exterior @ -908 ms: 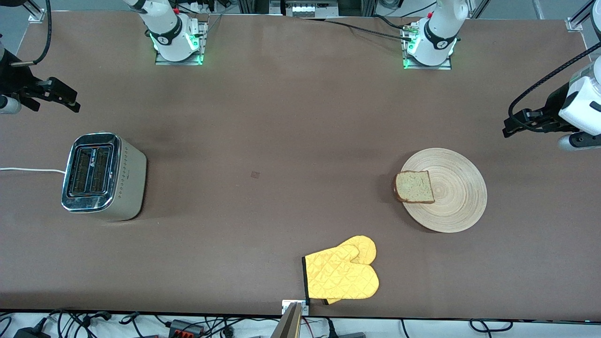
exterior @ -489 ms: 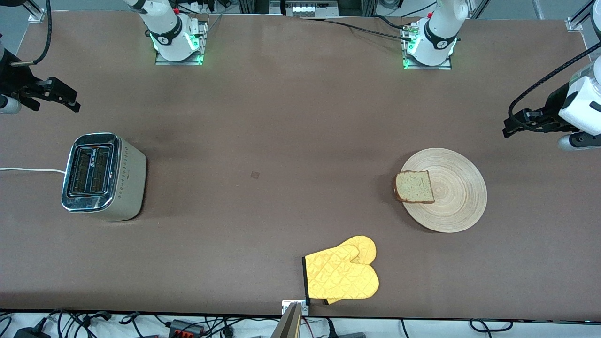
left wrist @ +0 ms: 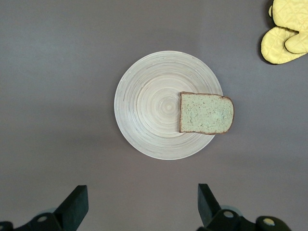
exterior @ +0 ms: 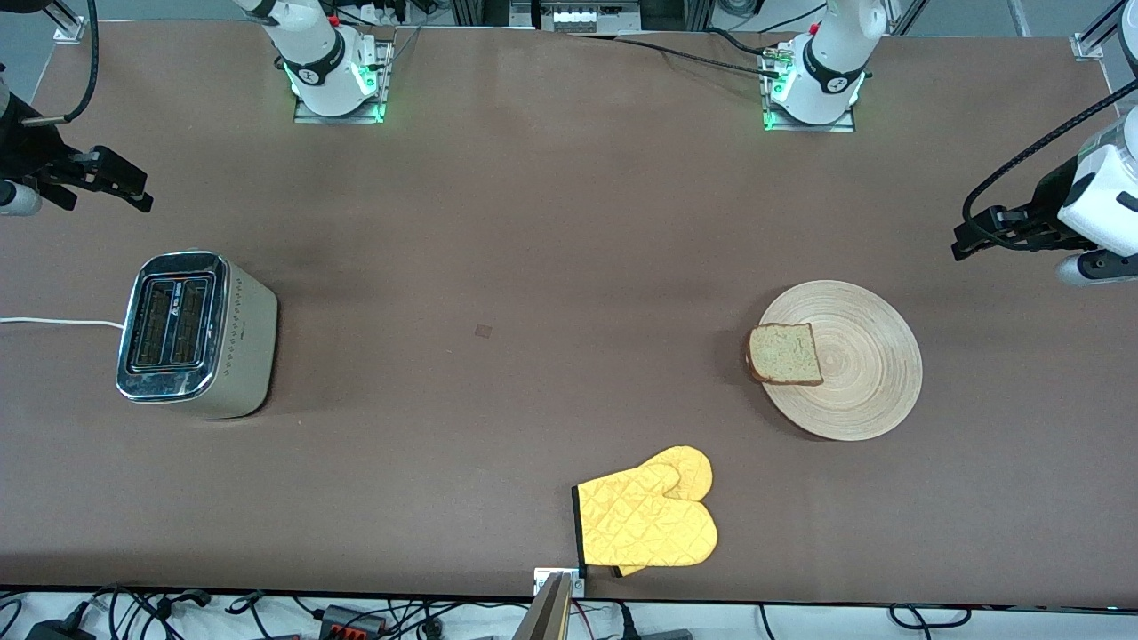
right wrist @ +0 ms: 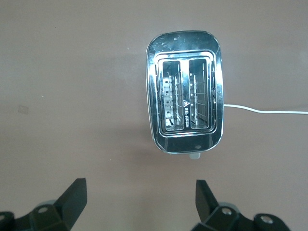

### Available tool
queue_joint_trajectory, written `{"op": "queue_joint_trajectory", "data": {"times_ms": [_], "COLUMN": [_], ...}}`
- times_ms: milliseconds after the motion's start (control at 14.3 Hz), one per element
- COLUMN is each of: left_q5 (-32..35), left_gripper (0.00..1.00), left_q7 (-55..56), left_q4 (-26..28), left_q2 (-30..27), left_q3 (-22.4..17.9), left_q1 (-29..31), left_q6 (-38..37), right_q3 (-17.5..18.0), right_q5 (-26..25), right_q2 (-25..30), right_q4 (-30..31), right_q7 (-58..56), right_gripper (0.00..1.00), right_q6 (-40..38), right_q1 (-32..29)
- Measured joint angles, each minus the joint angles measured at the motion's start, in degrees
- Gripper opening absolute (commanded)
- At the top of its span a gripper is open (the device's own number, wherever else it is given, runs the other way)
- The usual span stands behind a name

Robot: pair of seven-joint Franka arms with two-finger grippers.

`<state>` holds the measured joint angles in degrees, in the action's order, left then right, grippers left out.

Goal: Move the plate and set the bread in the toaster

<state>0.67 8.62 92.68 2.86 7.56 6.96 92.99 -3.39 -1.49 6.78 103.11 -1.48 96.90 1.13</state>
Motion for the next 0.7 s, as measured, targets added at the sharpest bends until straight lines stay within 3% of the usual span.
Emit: {"op": "queue_joint_trajectory", "data": {"times_ms": [699], "left_q5": [0.0], "left_gripper": [1.0], "left_q7": [0.0], "left_q4": [0.0], "left_q2": [0.1], "left_q3": [0.0], "left_q1": [0.0], "left_q6": [-1.6], "right_q3": [0.0], "right_q5": [0.0], "right_q2": [0.0], "right_q4": [0.2], "right_q7": [0.0], "right_gripper": [1.0], "right_q6": [0.0], "right_q1": [0.0]}}
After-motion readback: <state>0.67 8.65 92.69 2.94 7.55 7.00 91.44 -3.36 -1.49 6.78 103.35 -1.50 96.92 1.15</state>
